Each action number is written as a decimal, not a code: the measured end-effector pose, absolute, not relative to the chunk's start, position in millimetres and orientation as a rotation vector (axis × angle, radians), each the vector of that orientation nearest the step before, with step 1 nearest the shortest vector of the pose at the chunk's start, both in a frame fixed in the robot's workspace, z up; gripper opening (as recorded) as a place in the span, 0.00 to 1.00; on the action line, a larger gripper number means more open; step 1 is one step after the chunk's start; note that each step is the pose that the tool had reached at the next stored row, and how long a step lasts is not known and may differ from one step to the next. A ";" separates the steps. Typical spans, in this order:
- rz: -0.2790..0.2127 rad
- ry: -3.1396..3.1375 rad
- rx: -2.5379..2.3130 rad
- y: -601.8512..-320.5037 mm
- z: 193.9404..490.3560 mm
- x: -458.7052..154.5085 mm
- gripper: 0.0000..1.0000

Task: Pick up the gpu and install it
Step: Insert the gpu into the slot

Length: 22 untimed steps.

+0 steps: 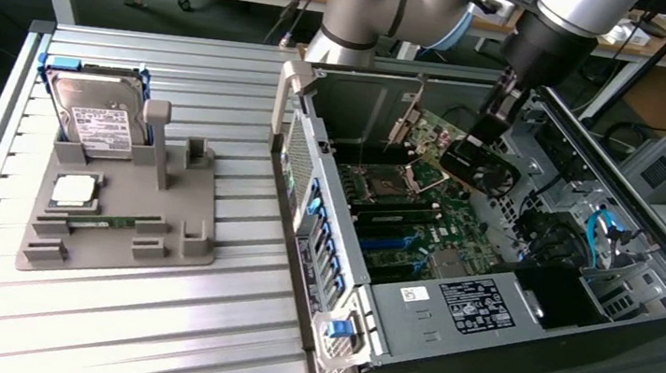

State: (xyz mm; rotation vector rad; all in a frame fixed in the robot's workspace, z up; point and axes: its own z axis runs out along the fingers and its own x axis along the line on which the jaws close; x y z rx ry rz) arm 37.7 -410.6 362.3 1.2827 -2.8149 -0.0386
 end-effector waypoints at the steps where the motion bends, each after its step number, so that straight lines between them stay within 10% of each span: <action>1: -0.038 -2.810 1.293 -410.6 362.3 37.7 0.27; 22: -0.032 -2.691 1.522 -410.6 362.0 37.7 0.27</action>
